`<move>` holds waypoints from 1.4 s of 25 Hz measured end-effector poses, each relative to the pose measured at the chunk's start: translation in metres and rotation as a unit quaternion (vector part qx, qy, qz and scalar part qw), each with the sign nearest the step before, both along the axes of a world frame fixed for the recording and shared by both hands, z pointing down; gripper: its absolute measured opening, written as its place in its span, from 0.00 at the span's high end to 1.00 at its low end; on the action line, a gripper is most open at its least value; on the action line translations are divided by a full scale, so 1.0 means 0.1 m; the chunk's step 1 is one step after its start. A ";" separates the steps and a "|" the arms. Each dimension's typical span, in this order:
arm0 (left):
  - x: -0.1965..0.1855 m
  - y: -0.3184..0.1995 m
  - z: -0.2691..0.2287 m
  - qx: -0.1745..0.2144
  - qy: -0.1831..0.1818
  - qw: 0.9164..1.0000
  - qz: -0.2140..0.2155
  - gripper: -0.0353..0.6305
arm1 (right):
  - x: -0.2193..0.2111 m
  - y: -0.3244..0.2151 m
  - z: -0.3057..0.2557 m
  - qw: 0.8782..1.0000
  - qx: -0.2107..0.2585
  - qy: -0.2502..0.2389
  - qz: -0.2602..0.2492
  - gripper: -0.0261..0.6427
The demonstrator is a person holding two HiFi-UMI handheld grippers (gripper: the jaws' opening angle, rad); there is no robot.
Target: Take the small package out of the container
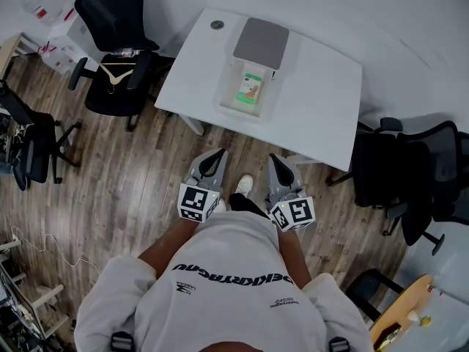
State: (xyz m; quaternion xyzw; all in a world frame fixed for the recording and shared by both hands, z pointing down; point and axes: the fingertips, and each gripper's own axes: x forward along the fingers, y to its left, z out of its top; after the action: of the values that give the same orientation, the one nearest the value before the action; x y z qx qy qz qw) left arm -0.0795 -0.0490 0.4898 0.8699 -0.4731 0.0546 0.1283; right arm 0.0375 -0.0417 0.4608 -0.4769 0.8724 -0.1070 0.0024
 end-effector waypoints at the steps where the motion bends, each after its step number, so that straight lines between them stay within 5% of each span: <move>1: 0.03 -0.05 0.02 -0.001 -0.004 1.000 0.000 0.94 | 0.03 -0.06 0.01 1.000 0.000 0.001 -0.001 0.96; 16: 0.51 -0.74 0.16 -0.034 -0.011 0.999 -0.005 0.94 | 0.39 -0.70 0.17 1.000 -0.016 0.003 -0.016 0.96; 35: 0.42 -1.34 0.42 -0.080 -0.044 0.996 0.006 0.94 | 0.21 -1.04 0.34 0.999 -0.046 0.016 0.015 0.96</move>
State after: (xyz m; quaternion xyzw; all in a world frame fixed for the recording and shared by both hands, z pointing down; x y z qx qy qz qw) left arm -0.0371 -0.1831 0.5321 0.8563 -0.4672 0.1311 0.1768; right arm 0.0585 -0.1459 0.4950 -0.4912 0.8593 -0.1392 -0.0319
